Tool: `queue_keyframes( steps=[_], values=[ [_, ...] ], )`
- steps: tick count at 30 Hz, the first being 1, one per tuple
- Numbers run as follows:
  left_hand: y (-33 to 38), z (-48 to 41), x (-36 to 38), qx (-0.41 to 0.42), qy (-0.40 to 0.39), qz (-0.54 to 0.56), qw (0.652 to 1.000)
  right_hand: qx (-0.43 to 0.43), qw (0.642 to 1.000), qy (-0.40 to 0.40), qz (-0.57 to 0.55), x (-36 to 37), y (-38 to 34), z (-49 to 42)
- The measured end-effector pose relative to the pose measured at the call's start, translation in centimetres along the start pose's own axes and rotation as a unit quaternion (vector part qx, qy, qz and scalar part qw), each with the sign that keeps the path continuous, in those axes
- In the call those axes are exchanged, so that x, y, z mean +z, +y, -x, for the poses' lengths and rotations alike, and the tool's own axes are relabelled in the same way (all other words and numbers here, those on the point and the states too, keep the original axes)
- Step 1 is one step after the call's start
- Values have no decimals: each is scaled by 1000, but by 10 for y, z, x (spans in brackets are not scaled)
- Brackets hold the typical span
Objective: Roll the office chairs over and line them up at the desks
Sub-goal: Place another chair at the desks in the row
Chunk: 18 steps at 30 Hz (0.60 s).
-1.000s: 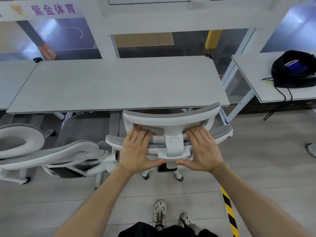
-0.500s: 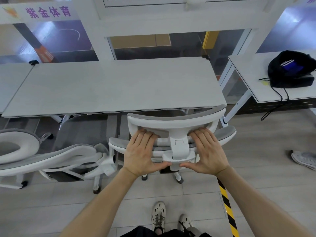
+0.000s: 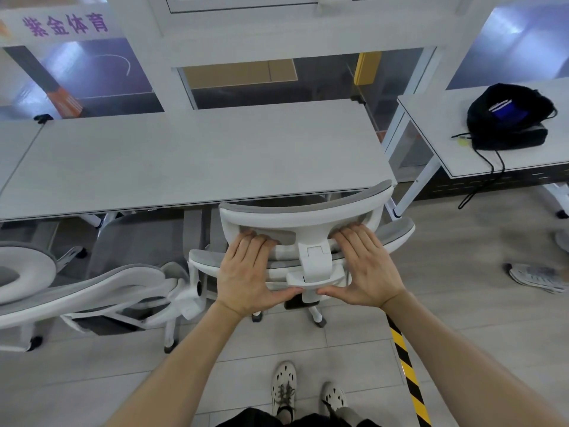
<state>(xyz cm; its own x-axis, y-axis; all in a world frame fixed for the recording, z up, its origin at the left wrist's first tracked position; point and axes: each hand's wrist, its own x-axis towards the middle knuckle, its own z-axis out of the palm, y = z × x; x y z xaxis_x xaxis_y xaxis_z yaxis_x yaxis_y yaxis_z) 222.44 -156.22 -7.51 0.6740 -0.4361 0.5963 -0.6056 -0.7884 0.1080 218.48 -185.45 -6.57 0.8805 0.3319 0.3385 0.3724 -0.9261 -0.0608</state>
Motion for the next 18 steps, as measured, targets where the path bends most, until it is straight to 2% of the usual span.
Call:
queue_keyframes(
  steps=[12,18],
  values=[
    [-5,5,-8,9,-5,1,1000,14,1000,-13,-14,-3,-13,1],
    [-4,5,-13,4,-32,-3,999,22,999,-20,-18,-8,-15,1]
  ],
)
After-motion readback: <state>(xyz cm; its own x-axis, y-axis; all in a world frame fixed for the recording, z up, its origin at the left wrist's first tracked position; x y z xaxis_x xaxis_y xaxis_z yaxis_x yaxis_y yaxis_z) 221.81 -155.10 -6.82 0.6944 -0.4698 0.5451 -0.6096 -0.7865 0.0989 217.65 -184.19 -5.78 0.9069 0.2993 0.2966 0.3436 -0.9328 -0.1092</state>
